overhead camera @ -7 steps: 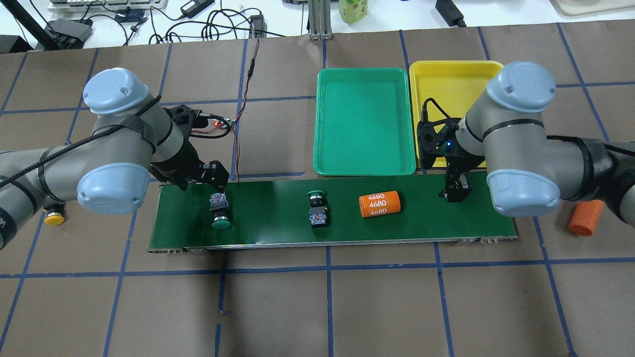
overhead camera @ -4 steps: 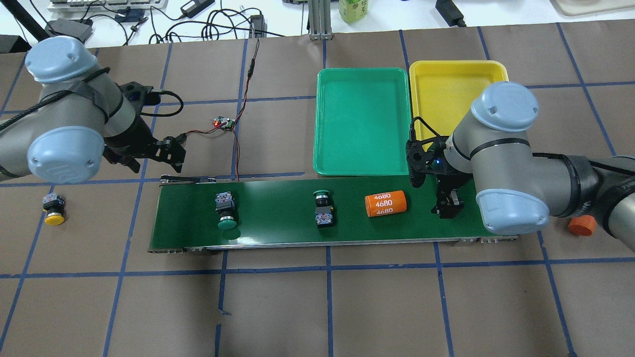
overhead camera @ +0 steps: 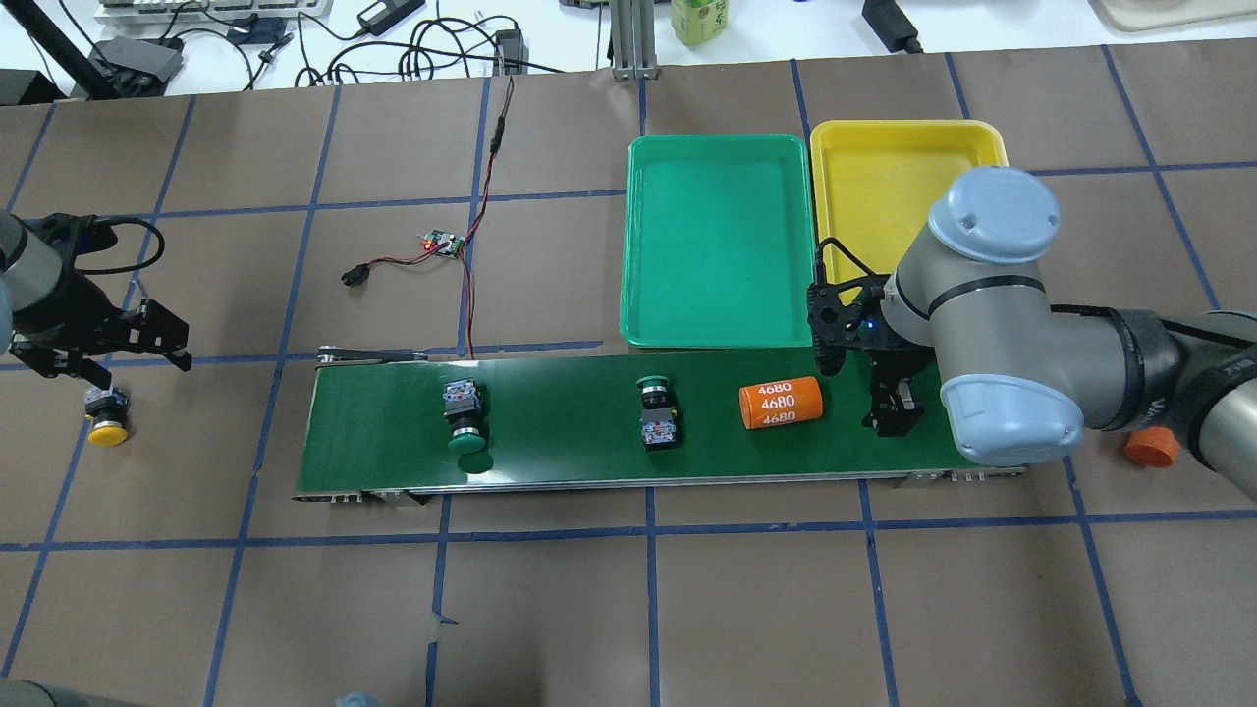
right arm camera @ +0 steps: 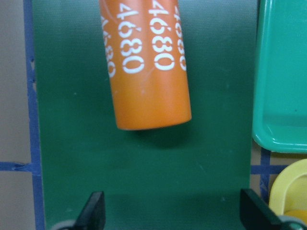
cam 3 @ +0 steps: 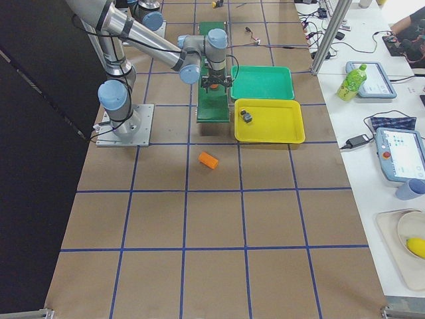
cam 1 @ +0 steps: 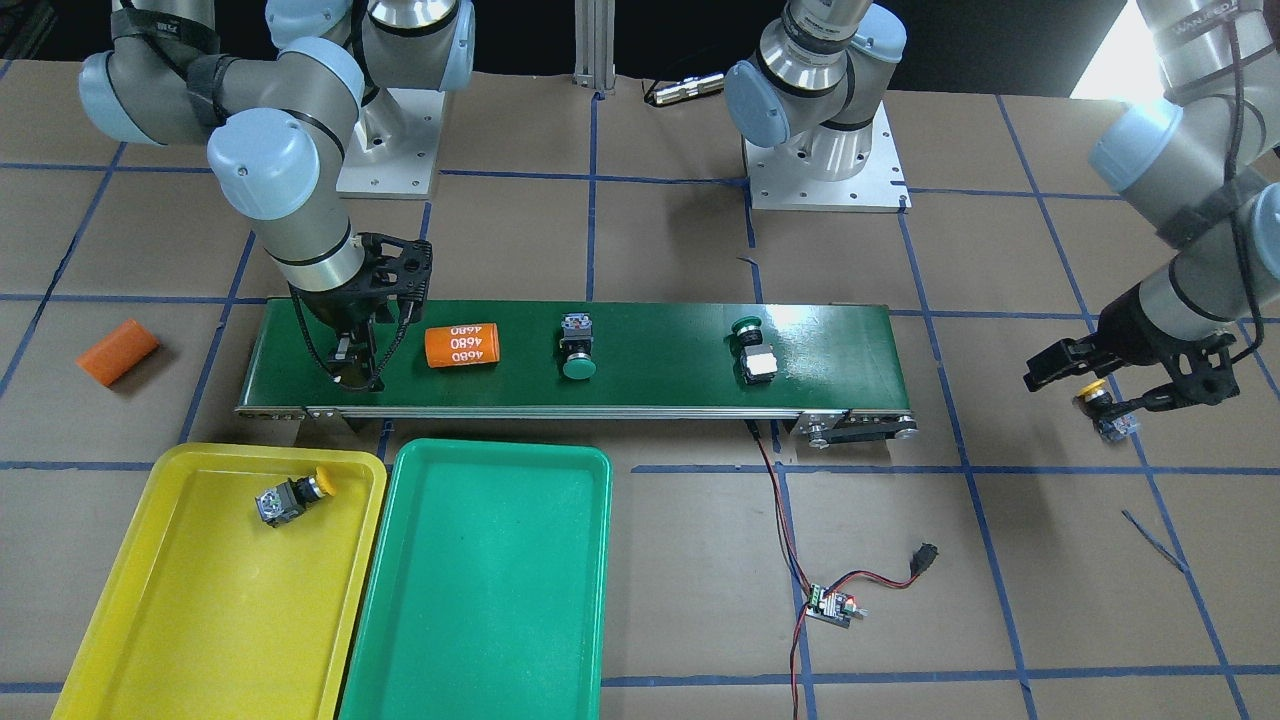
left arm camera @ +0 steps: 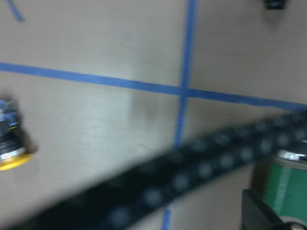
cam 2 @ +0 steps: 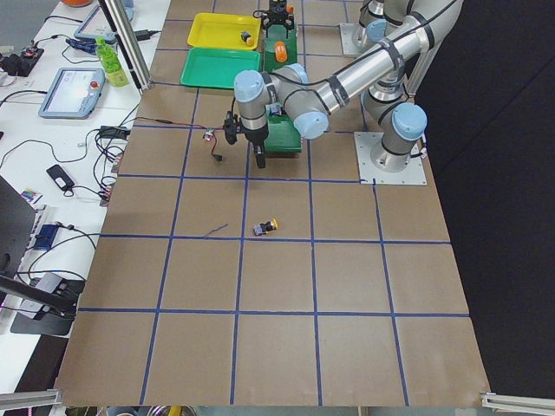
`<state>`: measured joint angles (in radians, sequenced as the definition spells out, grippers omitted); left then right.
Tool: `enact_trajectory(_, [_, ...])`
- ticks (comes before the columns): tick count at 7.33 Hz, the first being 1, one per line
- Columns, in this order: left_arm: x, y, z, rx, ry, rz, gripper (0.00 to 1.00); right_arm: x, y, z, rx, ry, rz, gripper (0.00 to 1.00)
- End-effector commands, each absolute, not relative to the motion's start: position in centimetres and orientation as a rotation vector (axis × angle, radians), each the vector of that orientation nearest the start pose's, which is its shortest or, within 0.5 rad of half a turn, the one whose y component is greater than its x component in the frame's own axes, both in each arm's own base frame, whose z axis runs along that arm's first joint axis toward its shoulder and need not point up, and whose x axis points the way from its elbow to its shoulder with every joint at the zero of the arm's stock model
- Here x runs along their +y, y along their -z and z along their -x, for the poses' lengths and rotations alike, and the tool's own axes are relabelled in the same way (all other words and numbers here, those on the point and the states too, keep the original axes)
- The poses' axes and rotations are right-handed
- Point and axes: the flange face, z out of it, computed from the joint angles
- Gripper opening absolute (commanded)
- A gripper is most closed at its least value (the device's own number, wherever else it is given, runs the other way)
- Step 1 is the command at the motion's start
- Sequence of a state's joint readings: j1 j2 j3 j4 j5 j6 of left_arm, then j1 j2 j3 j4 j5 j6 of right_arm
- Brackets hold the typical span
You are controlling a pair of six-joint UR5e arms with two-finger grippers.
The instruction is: Sort buttons by color to trays
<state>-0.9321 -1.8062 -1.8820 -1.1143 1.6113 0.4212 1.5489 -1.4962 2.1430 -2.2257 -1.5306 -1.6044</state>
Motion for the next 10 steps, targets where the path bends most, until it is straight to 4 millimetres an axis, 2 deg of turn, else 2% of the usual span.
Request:
enact_trajectory(1, [-48.8,-23.1,-26.8,3.139,-0.143,0.292,1.0,-44.7,-25.0,-12.3,2.22,-0.028,2.258,1.0])
enact_trajectory(2, [-48.4,-21.9,-29.2,3.115,-0.112,0.34,1.0,-44.6,-25.0,-12.2,2.22,-0.035,2.258,1.0])
enact_trajectory(4, [-48.8,-19.4,-30.3,3.112,-0.097,0.327,1.0,-44.8,-24.6,-12.3,2.209,-0.035,2.254,1.0])
enact_trajectory(5, [-49.1,-18.4,-30.5,3.115,-0.08,0.227,1.0,-44.7,-24.4,-12.3,2.208,-0.038,2.252,1.0])
enact_trajectory(8, [-49.9,-17.0,-31.1,3.105,-0.026,0.198,0.47,-44.6,-24.4,-12.5,2.21,-0.031,2.241,1.0])
enact_trajectory(9, [-50.0,-17.0,-31.1,3.102,-0.027,0.186,0.2,-44.2,-24.0,-12.7,2.199,-0.041,2.243,1.0])
enact_trajectory(10, [-50.2,-17.9,-31.2,3.09,-0.009,0.191,0.08,-44.0,-24.0,-12.7,2.198,-0.041,2.246,1.0])
